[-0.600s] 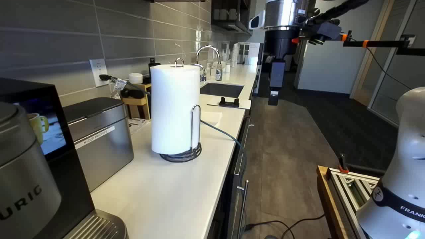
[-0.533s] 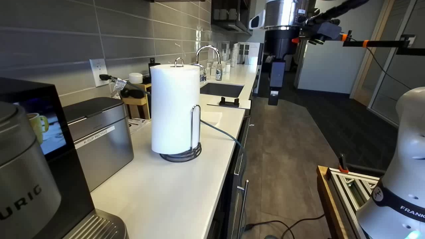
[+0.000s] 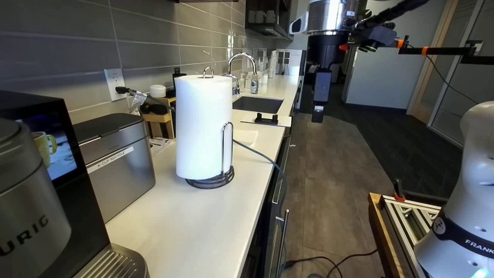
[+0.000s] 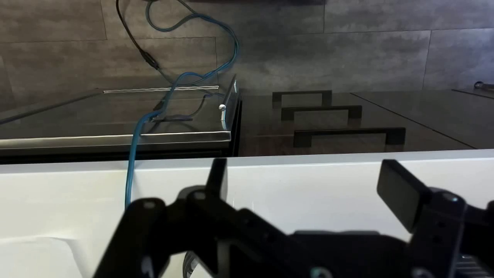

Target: Open the silver object

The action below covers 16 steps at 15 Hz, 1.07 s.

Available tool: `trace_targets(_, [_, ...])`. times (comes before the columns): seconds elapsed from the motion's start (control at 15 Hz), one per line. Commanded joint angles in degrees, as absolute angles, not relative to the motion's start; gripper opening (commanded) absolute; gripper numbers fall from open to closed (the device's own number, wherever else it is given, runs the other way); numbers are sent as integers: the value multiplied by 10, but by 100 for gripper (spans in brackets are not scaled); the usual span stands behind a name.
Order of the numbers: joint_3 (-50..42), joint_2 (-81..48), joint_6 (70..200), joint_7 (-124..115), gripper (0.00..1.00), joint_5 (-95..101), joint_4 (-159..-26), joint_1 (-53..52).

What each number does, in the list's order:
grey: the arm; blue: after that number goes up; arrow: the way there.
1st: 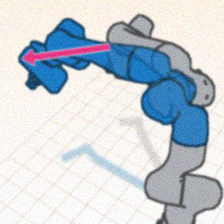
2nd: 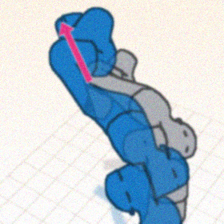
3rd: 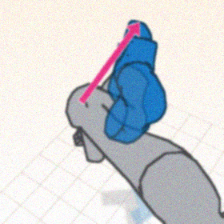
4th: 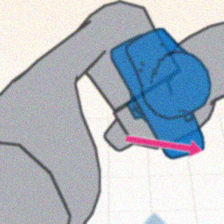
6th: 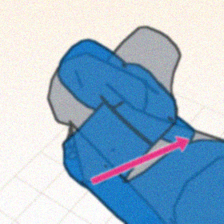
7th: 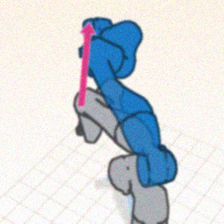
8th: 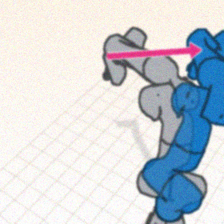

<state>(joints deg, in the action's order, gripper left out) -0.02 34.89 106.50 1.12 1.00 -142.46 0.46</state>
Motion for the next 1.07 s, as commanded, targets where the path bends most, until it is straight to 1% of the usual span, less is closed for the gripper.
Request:
trace_targets(0.0, [-1, 349, 1064, 10, 100, 11, -1423, 3])
trace_targets(1.0, [-1, 349, 1064, 10, 100, 11, -1423, 3])
